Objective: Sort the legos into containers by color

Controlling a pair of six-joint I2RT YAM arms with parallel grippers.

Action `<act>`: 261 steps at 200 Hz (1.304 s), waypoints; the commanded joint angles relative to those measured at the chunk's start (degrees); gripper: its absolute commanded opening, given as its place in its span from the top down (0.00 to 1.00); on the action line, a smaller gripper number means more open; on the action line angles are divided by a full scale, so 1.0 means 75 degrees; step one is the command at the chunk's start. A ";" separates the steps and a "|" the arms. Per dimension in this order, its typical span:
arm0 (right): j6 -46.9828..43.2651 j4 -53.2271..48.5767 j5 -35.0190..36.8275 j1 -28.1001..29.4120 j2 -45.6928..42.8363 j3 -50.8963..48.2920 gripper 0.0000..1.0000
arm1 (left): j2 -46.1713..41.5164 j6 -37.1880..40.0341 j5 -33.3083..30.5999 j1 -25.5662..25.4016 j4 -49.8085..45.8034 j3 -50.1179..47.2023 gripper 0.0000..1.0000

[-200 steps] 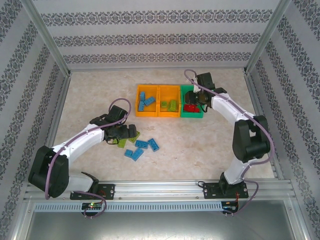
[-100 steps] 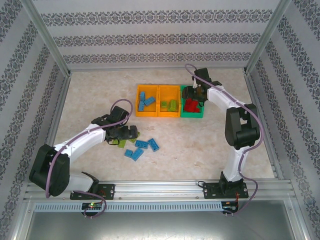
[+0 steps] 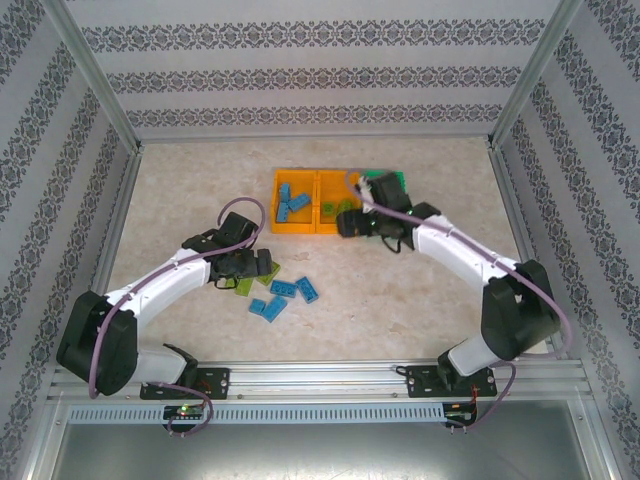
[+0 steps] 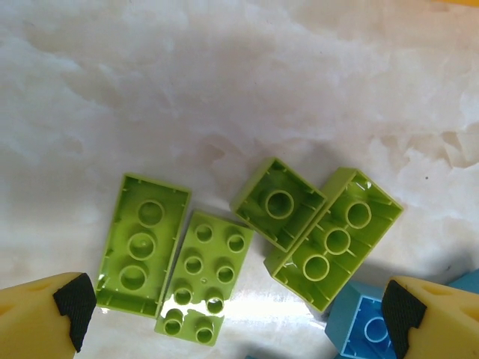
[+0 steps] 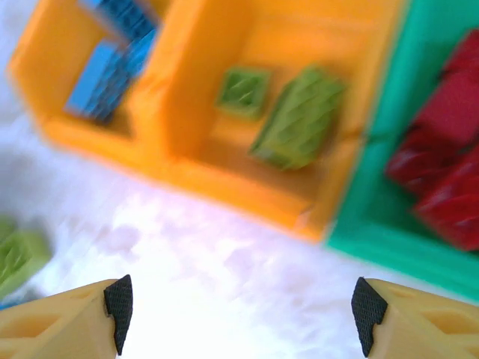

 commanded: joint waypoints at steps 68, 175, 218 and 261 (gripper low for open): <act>0.1023 0.0809 0.1241 0.3168 0.0914 -0.1078 0.20 | -0.0172 -0.0140 -0.0293 -0.0025 -0.0315 0.0017 0.00; 0.0733 0.0149 0.1733 0.3652 0.2287 -0.0119 0.45 | -0.0282 -0.0139 -0.0435 -0.0032 -0.0394 -0.0123 0.00; 0.0624 0.0189 0.1882 0.3557 0.2040 -0.0326 0.63 | -0.0296 -0.0145 -0.0493 -0.0027 -0.0425 -0.0122 0.00; 0.0838 0.1117 0.1403 0.2977 0.1009 -0.0485 0.66 | -0.0220 -0.0189 -0.0641 -0.0027 -0.0513 -0.0100 0.00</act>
